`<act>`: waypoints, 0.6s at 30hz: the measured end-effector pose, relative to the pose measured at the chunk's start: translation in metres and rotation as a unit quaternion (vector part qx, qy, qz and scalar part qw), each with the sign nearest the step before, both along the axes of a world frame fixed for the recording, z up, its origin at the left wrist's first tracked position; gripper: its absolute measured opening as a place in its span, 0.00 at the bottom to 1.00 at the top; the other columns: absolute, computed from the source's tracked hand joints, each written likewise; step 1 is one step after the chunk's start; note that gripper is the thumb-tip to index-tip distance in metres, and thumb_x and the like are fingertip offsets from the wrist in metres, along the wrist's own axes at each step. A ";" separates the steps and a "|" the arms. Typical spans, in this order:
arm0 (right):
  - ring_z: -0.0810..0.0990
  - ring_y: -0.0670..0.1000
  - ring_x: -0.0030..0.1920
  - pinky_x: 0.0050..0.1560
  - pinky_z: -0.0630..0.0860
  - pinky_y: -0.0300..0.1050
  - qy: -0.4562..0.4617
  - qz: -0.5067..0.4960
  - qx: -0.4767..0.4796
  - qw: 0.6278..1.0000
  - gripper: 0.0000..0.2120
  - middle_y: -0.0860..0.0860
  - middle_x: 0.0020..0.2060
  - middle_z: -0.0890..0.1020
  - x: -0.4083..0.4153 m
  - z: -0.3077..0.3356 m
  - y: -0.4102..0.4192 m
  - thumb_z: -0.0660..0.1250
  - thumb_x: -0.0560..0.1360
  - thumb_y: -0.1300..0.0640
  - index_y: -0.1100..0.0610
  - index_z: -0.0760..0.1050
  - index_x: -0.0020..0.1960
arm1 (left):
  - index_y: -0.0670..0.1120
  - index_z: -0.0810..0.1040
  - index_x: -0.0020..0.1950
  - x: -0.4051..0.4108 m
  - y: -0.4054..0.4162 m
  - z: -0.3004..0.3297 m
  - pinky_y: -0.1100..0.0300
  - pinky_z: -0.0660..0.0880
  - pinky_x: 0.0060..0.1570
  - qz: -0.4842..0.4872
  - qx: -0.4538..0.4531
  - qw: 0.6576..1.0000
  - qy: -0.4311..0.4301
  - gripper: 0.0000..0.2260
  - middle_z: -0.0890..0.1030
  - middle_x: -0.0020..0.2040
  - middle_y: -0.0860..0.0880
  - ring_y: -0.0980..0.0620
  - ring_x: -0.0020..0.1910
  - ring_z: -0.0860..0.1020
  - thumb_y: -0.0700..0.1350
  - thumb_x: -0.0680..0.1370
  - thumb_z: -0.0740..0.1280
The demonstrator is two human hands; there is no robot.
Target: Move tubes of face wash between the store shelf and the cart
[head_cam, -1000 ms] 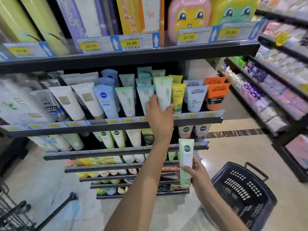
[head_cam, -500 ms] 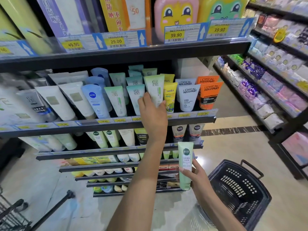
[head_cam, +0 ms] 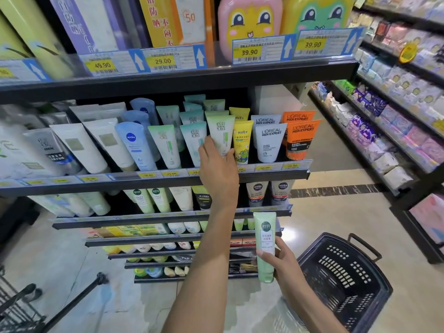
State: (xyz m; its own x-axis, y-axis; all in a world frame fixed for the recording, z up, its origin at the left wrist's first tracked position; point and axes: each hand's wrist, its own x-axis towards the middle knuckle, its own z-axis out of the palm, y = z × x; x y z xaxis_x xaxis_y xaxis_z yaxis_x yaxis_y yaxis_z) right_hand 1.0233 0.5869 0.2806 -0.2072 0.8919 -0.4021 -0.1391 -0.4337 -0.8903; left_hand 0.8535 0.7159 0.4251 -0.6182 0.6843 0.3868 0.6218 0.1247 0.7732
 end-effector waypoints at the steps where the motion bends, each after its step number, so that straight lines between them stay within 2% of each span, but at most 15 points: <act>1: 0.85 0.58 0.55 0.59 0.82 0.60 -0.005 0.000 0.000 1.000 0.24 0.53 0.54 0.87 0.000 0.000 0.000 0.78 0.73 0.55 0.46 0.77 0.66 | 0.43 0.68 0.75 0.001 -0.001 -0.003 0.49 0.78 0.52 0.002 -0.006 1.000 0.001 0.27 0.74 0.67 0.45 0.42 0.62 0.78 0.49 0.80 0.72; 5: 0.85 0.59 0.56 0.59 0.81 0.61 -0.006 0.000 0.003 1.000 0.28 0.52 0.55 0.87 0.002 0.000 -0.002 0.78 0.67 0.50 0.46 0.77 0.66 | 0.42 0.67 0.75 0.003 -0.003 -0.013 0.44 0.80 0.54 0.002 -0.026 0.999 0.018 0.28 0.75 0.69 0.43 0.38 0.62 0.79 0.48 0.79 0.73; 9: 0.86 0.56 0.53 0.48 0.82 0.48 -0.001 0.004 0.001 1.000 0.20 0.52 0.53 0.87 0.003 0.001 -0.006 0.76 0.75 0.59 0.47 0.77 0.64 | 0.40 0.66 0.75 0.005 -0.002 -0.014 0.43 0.80 0.56 0.008 -0.041 0.999 0.030 0.30 0.75 0.70 0.41 0.38 0.63 0.79 0.48 0.78 0.74; 11: 0.87 0.57 0.51 0.45 0.82 0.46 0.003 0.003 -0.004 1.000 0.19 0.54 0.52 0.87 0.004 0.002 -0.007 0.74 0.76 0.61 0.48 0.77 0.64 | 0.39 0.67 0.74 0.006 -0.002 -0.014 0.45 0.80 0.55 0.008 -0.040 0.999 0.033 0.30 0.76 0.68 0.40 0.38 0.62 0.79 0.48 0.78 0.75; 15: 0.86 0.57 0.54 0.56 0.83 0.58 -0.009 -0.002 -0.015 1.000 0.21 0.53 0.55 0.86 0.005 -0.004 -0.010 0.78 0.73 0.56 0.45 0.77 0.64 | 0.39 0.67 0.75 0.006 -0.002 -0.014 0.45 0.79 0.58 0.008 -0.040 0.999 0.032 0.30 0.76 0.68 0.40 0.38 0.64 0.78 0.48 0.79 0.74; 18: 0.86 0.59 0.54 0.59 0.81 0.63 -0.014 0.000 -0.017 1.000 0.19 0.53 0.55 0.86 0.006 -0.007 -0.011 0.76 0.75 0.58 0.45 0.78 0.63 | 0.39 0.66 0.76 0.005 -0.001 -0.015 0.46 0.78 0.61 0.002 -0.042 0.999 0.029 0.30 0.76 0.69 0.40 0.39 0.66 0.77 0.48 0.79 0.73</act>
State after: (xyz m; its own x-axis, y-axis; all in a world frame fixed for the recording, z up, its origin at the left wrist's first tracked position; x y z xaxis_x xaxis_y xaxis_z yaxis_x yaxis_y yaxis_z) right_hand 1.0292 0.5759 0.2731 -0.1963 0.8779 -0.4368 -0.1149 -0.4630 -0.8789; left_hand 0.8586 0.7152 0.4099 -0.5998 0.7126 0.3639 0.6644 0.1902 0.7228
